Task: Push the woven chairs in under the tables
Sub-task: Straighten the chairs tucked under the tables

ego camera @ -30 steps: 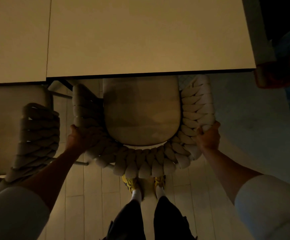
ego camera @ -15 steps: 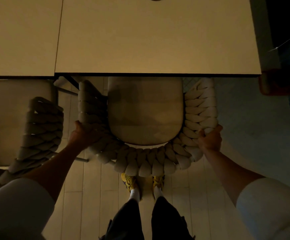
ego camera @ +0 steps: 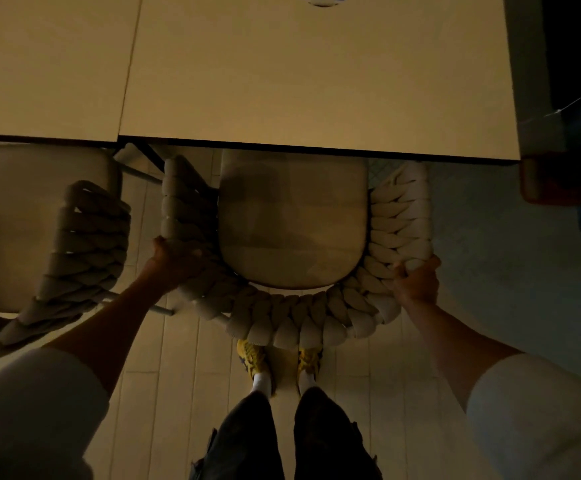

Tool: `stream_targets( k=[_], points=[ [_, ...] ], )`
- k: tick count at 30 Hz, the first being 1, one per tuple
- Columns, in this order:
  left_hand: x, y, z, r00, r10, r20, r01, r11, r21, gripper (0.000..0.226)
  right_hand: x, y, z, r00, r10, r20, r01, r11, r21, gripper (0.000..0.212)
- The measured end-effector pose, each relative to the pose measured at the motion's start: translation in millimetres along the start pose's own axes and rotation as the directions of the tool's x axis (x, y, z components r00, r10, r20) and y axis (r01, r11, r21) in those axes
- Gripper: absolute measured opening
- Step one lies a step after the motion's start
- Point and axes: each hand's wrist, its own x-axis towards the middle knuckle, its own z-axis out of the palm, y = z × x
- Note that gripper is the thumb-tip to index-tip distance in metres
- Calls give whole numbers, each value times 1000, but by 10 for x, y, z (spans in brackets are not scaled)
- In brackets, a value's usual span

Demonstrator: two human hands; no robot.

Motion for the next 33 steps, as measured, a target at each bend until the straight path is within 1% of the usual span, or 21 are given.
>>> stream_targets(
  k=[2,4,5,7,9,11,12,15,16,18,19,22,26,28,29,32,33],
  points=[
    [-115,-6,-37,1000,23,-12,-22,999,46,93,-45,-71,-56,1000,-7,-17,7,1000,-27,87],
    [-222,-65,-144,999,41,-17,-40,998,41,96,-109,-168,-115,994,-86,-63,77,988,-132,100],
    [-257,-116,-206,999,46,-27,-45,998,42,96,-145,-243,-134,990,-126,-67,112,977,-183,102],
    [-352,-233,-342,997,51,-58,-46,995,85,89,-209,-409,-130,982,-186,-19,175,950,-258,101],
    [-456,-375,-493,994,40,-99,-24,987,160,78,-312,-580,-103,985,-169,41,173,928,-329,94],
    [-553,-498,-641,992,15,-122,6,985,172,77,-408,-694,-69,982,-163,98,189,897,-400,85],
    [-619,-594,-738,992,-2,-125,22,986,163,79,-481,-747,-33,970,-195,146,239,877,-417,80],
    [-833,-871,-997,988,2,-152,16,993,117,93,-717,-936,126,905,-308,294,408,824,-393,68],
    [-933,-926,-1070,986,6,-167,9,996,90,89,-806,-1009,188,880,-335,337,453,807,-379,67],
    [-1101,-1060,-1211,976,-13,-219,26,998,55,68,-1037,-1151,326,831,-368,417,520,779,-349,66],
    [-1149,-1137,-1266,966,0,-259,12,999,45,60,-1152,-1229,387,812,-372,450,540,772,-335,67],
    [-1300,-1402,-1476,947,3,-321,-11,1000,-21,50,-1555,-1450,584,748,-396,532,599,748,-286,71],
    [-1426,-1878,-1935,939,-33,-342,-2,995,-100,60,-2218,-1767,918,680,-422,600,646,731,-218,79],
    [-1425,-2147,-2164,934,-69,-350,23,991,-133,72,-2533,-1914,1096,660,-423,620,652,734,-193,86],
    [-1423,-2308,-2296,929,-91,-358,37,987,-157,77,-2704,-1989,1223,657,-423,624,649,738,-183,88],
    [-1400,-2681,-2558,923,-131,-361,66,980,-188,84,-3061,-2206,1496,661,-413,627,618,773,-143,90],
    [-1417,-2802,-2667,921,-148,-359,74,974,-212,85,-3197,-2269,1615,662,-421,621,615,778,-128,94]
  ],
)
